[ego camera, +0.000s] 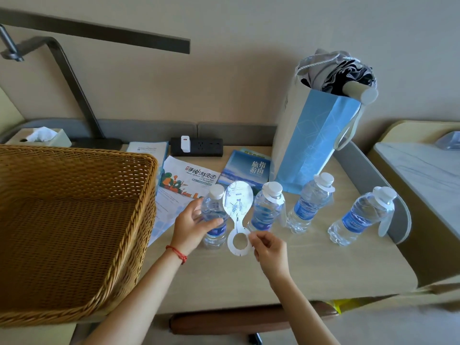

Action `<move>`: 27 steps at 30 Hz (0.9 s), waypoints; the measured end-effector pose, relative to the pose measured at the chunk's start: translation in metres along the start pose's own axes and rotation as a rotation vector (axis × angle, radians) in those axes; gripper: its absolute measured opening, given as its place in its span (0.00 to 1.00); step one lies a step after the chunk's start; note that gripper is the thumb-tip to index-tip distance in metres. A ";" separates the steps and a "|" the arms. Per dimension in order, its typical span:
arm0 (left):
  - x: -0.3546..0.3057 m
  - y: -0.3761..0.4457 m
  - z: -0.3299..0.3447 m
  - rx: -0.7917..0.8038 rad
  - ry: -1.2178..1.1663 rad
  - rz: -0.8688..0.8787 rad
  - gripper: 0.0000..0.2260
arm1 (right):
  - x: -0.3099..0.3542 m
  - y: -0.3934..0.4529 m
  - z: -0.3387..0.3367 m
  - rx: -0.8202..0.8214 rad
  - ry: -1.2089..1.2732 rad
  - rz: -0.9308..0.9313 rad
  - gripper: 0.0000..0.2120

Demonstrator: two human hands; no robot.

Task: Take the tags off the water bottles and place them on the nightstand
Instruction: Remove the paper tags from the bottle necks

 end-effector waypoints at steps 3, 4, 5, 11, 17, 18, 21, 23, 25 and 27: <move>0.000 0.000 0.000 -0.005 -0.004 -0.004 0.23 | -0.030 0.000 -0.006 0.000 -0.162 0.111 0.10; 0.001 0.000 0.001 -0.002 -0.005 -0.007 0.23 | -0.038 0.001 -0.008 0.004 -0.208 0.146 0.10; 0.001 0.000 0.001 0.002 -0.005 -0.010 0.22 | -0.045 0.001 -0.010 0.008 -0.255 0.174 0.09; -0.002 -0.002 0.001 0.012 -0.007 -0.023 0.32 | -0.070 0.001 -0.015 0.032 -0.435 0.283 0.05; -0.002 -0.003 0.001 0.029 0.004 -0.016 0.30 | -0.081 -0.002 -0.018 0.037 -0.525 0.360 0.05; -0.001 -0.003 0.001 0.029 0.010 -0.017 0.29 | -0.081 -0.002 -0.019 0.030 -0.534 0.366 0.05; 0.002 -0.002 0.001 0.023 0.035 -0.010 0.24 | -0.080 -0.002 -0.022 0.028 -0.575 0.367 0.06; 0.003 -0.002 0.002 0.012 0.052 0.005 0.25 | -0.079 -0.003 -0.024 0.033 -0.579 0.358 0.06; 0.004 -0.005 0.002 -0.009 0.056 0.012 0.27 | -0.076 -0.004 -0.027 0.027 -0.568 0.345 0.05; 0.006 -0.009 0.003 -0.051 0.047 0.006 0.29 | -0.071 -0.003 -0.033 -0.002 -0.532 0.324 0.05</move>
Point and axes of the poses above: each hand's wrist, its own y-axis towards the middle knuckle, its own z-axis out of the palm, x = y × z, the point moved 4 cm from there along y, towards the middle knuckle, and after that the axes turned 3 degrees about x, right-handed, at the moved point
